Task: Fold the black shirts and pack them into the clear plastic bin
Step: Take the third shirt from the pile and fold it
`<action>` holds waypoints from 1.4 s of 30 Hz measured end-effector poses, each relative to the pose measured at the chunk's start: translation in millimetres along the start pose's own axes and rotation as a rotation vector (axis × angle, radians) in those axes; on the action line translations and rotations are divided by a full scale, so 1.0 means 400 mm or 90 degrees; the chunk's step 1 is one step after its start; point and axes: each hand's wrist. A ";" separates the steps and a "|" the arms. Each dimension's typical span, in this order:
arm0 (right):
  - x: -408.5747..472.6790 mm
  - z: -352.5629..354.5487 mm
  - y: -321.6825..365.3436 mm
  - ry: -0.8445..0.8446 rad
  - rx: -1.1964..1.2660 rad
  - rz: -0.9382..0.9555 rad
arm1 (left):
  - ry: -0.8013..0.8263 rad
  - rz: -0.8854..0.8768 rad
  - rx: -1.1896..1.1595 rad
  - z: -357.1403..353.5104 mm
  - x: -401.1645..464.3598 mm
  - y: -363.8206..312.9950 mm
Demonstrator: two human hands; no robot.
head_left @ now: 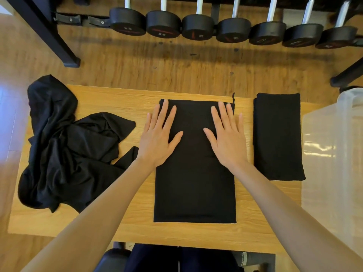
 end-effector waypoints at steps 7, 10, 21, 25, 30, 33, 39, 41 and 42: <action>-0.072 0.027 0.003 -0.039 0.048 0.017 | -0.016 -0.030 -0.058 0.021 -0.058 -0.005; -0.174 0.034 0.016 -0.037 0.137 0.060 | 0.025 -0.121 -0.096 0.026 -0.141 -0.001; -0.440 0.007 0.055 -0.081 0.149 0.186 | 0.171 -0.244 -0.183 0.000 -0.386 0.039; -0.497 -0.004 0.042 -0.048 0.157 0.198 | 0.177 -0.287 -0.196 -0.004 -0.450 0.058; -0.549 -0.021 0.031 -0.016 0.160 0.207 | 0.179 -0.295 -0.179 -0.014 -0.494 0.094; -0.556 -0.024 0.027 -0.014 0.136 0.216 | 0.151 -0.301 -0.157 -0.010 -0.499 0.094; -0.545 -0.015 0.030 -0.029 0.091 0.221 | 0.127 -0.277 -0.141 0.005 -0.490 0.064; -0.542 -0.005 0.037 -0.027 0.067 0.213 | 0.148 -0.234 -0.175 0.022 -0.485 0.051; -0.540 0.002 0.043 -0.024 0.053 0.207 | 0.165 -0.199 -0.195 0.033 -0.481 0.046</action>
Point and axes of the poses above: each hand's wrist, its own x-axis towards the middle knuckle, its own z-axis out of the back of the hand, y = z × x, and after that the axes turned 13 degrees about -x, right-handed
